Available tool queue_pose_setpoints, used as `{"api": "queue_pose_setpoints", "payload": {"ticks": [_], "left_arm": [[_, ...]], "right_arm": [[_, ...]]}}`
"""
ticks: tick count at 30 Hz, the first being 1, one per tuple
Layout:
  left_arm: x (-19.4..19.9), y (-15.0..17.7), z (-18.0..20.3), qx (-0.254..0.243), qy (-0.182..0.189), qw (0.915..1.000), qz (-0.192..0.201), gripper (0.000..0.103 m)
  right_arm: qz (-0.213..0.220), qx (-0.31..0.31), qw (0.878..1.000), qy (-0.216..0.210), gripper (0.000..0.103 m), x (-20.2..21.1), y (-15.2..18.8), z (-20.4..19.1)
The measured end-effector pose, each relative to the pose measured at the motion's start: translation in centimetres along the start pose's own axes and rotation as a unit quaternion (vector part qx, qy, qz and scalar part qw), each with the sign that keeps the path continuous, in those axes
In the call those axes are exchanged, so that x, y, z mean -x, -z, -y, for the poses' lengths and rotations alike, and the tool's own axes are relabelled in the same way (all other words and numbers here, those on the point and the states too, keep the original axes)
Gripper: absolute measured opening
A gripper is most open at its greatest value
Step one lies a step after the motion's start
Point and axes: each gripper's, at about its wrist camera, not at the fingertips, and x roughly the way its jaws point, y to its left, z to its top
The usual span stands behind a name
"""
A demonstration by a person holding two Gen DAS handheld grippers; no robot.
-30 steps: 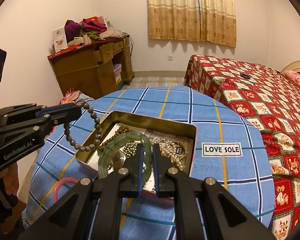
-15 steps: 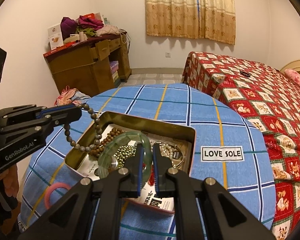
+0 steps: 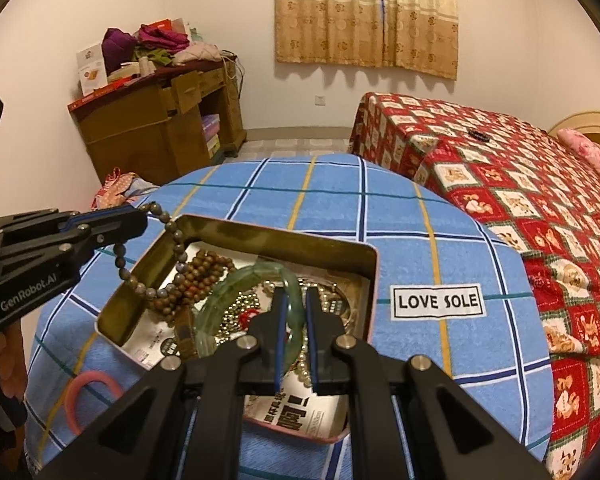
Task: Organize jewelry
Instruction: 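Lower the bead bracelet and jade bangle into the pink tin and open both grippers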
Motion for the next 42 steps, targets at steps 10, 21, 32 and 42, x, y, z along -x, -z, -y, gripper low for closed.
{"api": "queue_pose_setpoints", "payload": {"ticks": [10,21,32,42], "left_arm": [[-1.1,0.4,-0.2,0.006,-0.011,0.9999,-0.012,0.007],[-2.0,0.6,-0.4,0.013,-0.017,0.9996,-0.021,0.007],[-2.7,0.8,-1.2,0.025,-0.023,0.9991,-0.027,0.007],[-3.0,0.7,0.0,0.006,-0.03,0.9985,-0.044,0.066]], "right_arm": [[-0.003,-0.009,1.0,0.029,0.011,-0.7,0.0,0.5],[-0.009,-0.012,0.999,0.044,0.011,-1.5,0.1,0.7],[-0.01,-0.016,0.999,0.047,0.011,-2.2,0.1,1.0],[-0.003,-0.029,0.998,0.05,0.035,-2.1,0.2,1.4]]}}
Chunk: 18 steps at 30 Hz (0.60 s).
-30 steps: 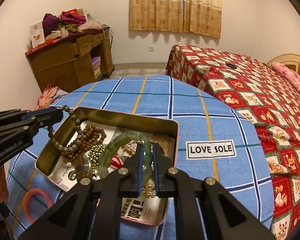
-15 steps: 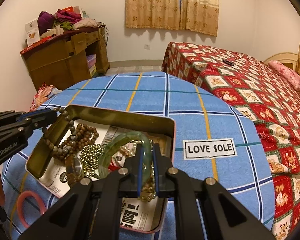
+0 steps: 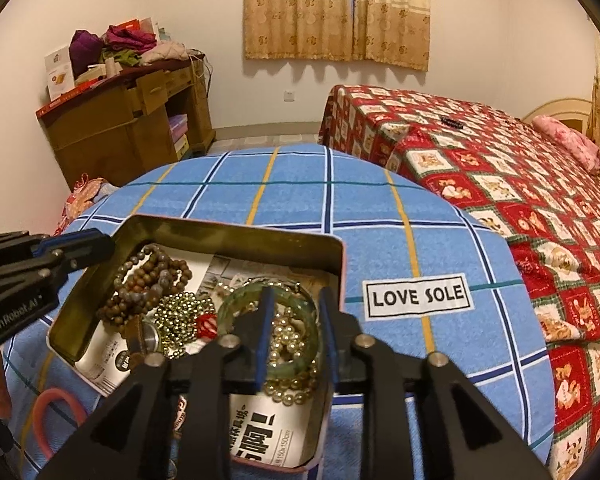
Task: Organize jewelry
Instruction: 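Lower the bead bracelet and jade bangle into the pink tin and open both grippers, then move both open grippers to the pink bangle and the small ring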
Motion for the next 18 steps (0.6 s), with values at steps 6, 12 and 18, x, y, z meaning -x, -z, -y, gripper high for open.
{"api": "queue_pose_setpoints", "payload": {"ticks": [6,12,18], "left_arm": [[1.2,0.0,-0.3,0.01,-0.003,0.9997,0.021,0.092],[2.1,0.3,-0.5,0.012,0.0,0.9996,0.024,0.092],[3.8,1.5,-0.9,0.012,-0.009,0.9992,0.037,0.092]], "right_arm": [[0.014,-0.007,1.0,0.006,0.05,1.0,0.2,0.3],[0.01,-0.016,1.0,0.006,0.052,1.6,0.8,0.6],[0.007,-0.024,1.0,0.011,0.058,2.3,2.0,0.7]]}}
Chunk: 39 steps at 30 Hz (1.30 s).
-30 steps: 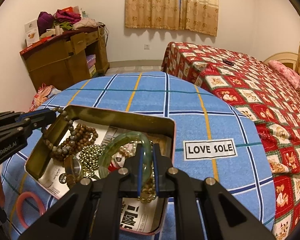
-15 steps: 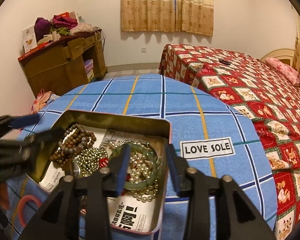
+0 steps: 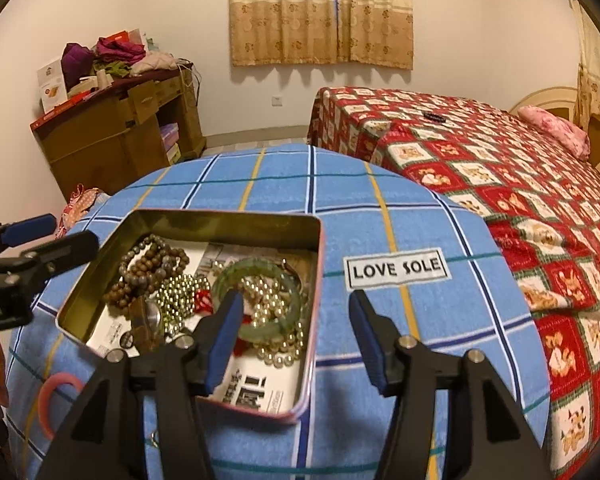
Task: Organize jewelry
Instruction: 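Move both open grippers to the pink bangle and the small ring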
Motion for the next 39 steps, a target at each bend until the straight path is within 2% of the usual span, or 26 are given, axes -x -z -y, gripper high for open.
{"api": "queue_pose_setpoints", "payload": {"ticks": [4,10,13,20,24,29,31,32,35,37,39], "left_arm": [[1.7,1.3,-0.8,0.008,-0.012,0.9999,0.007,0.092],[3.8,5.2,-1.4,0.008,-0.04,0.9992,-0.002,0.092],[4.2,7.5,-1.5,0.009,-0.052,0.9985,-0.017,0.092],[2.9,10.6,-1.8,0.005,-0.078,0.9956,-0.053,0.091],[1.9,11.4,-1.5,0.002,-0.069,0.9949,-0.074,0.071],[1.6,11.9,-1.1,-0.004,-0.064,0.995,-0.076,0.07],[1.6,11.9,-1.0,-0.008,-0.061,0.9953,-0.075,0.064],[1.7,11.9,-0.9,-0.01,-0.057,0.9955,-0.075,0.062],[1.7,11.8,-0.4,-0.016,-0.035,0.9963,-0.076,0.039],[1.8,11.8,0.1,-0.023,-0.02,0.9965,-0.077,0.023],[1.8,11.8,0.3,-0.024,-0.012,0.9966,-0.078,0.017]], "right_arm": [[0.0,-0.007,1.0,0.003,0.058,1.1,0.8,0.1],[-0.008,-0.008,1.0,0.0,0.058,3.1,3.2,-0.8],[-0.017,-0.005,1.0,-0.01,0.058,3.6,4.2,-1.7],[-0.046,0.034,0.998,-0.029,0.058,3.0,6.0,-4.8],[-0.06,0.053,0.996,-0.038,0.058,2.4,6.4,-5.8],[-0.086,0.059,0.993,-0.047,0.056,1.4,6.8,-6.1],[-0.097,0.06,0.992,-0.053,0.042,1.0,7.0,-6.1],[-0.098,0.061,0.992,-0.053,0.041,0.9,7.0,-6.2],[-0.096,0.077,0.991,-0.05,0.034,1.3,7.3,-6.8],[-0.095,0.085,0.991,-0.051,0.022,1.4,7.4,-7.1],[-0.095,0.086,0.99,-0.053,0.022,1.6,7.5,-7.1]]}}
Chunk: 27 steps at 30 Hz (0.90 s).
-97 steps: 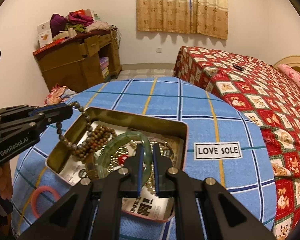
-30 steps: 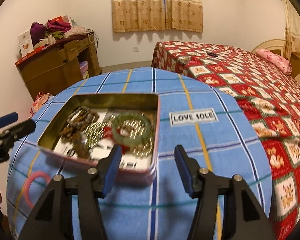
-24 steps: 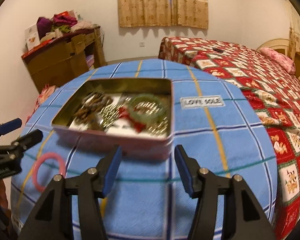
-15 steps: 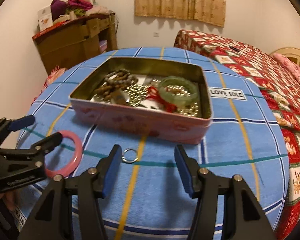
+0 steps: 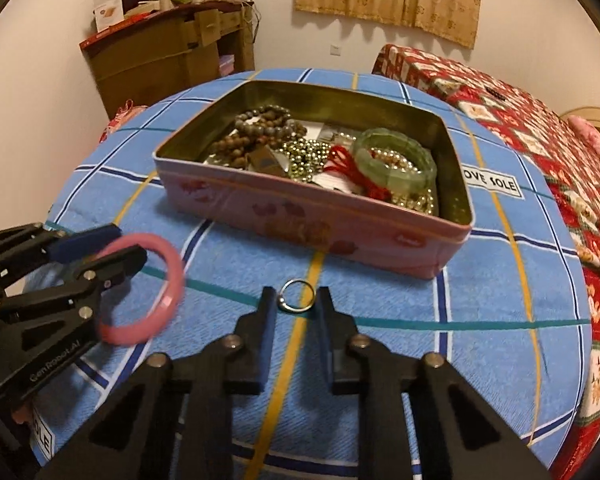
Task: Organize jewelry
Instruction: 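Move both open grippers to the pink bangle and the small ring, then grasp the pink bangle with the left gripper while the right grasps the small ring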
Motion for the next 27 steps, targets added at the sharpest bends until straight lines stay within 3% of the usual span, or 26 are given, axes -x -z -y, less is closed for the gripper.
{"api": "queue_pose_setpoints", "payload": {"ticks": [4,27], "left_arm": [[0.1,0.0,0.2,-0.004,0.006,1.0,0.002,0.011],[4.2,-1.3,1.7,-0.034,0.003,0.9976,0.061,0.01]], "right_arm": [[0.004,-0.012,1.0,-0.004,0.022,0.3,0.1,0.4],[0.044,-0.02,0.999,0.014,0.022,2.4,-0.2,1.3]]}}
